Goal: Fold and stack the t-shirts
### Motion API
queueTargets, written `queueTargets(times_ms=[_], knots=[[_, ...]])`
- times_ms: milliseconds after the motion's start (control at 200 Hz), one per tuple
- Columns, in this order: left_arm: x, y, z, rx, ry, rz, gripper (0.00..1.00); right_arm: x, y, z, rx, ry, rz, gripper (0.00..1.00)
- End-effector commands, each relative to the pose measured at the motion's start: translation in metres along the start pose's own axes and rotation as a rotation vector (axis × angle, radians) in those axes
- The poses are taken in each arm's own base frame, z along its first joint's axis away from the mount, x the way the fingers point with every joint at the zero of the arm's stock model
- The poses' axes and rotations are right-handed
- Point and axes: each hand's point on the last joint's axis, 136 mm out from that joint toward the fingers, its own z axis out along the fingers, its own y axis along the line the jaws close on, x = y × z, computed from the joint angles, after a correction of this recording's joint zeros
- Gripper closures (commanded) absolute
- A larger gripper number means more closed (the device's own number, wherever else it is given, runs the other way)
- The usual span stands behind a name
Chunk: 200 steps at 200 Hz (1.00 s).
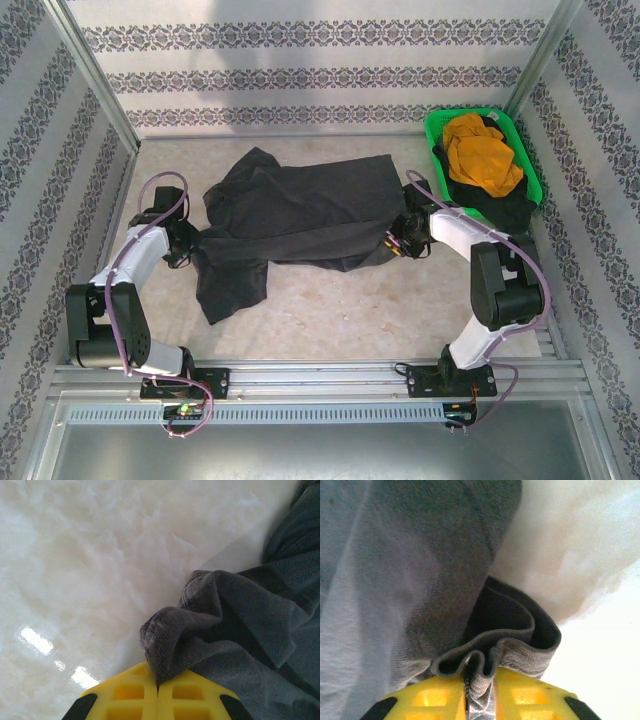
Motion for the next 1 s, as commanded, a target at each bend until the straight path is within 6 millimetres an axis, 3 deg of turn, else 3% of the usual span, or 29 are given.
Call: queueTargets(times_ms=[0,100,205,350,495,694,824,994], knots=[[-0.008,-0.005,-0.001,0.019,-0.006,-0.003,1.0,-0.007,-0.01,-0.005,0.031,-0.043,0.019,0.89],[-0.007,-0.005,-0.001,0.02,-0.001,-0.006,1.0,-0.006,-0.015,-0.024,0.036,-0.073,0.014,1.0],[-0.006,-0.004,-0.001,0.016,0.005,-0.007,1.0,-0.001,-0.029,-0.048,0.056,-0.103,0.016,1.0],[-0.003,-0.003,-0.001,0.012,0.018,-0.008,1.0,0.007,-0.069,-0.072,0.116,-0.118,0.044,1.0],[0.001,0.0,-0.003,0.001,0.035,-0.008,1.0,0.019,-0.107,-0.072,0.174,-0.095,0.072,1.0],[0.014,0.011,-0.006,-0.03,0.074,-0.01,1.0,0.044,-0.142,-0.047,0.268,0.045,0.202,1.0],[0.021,0.018,-0.008,-0.033,0.08,-0.015,1.0,0.039,-0.144,-0.058,0.257,-0.04,0.254,0.65],[0.027,0.023,-0.009,-0.035,0.088,-0.017,1.0,0.033,-0.133,-0.068,0.161,-0.121,0.278,0.59]])
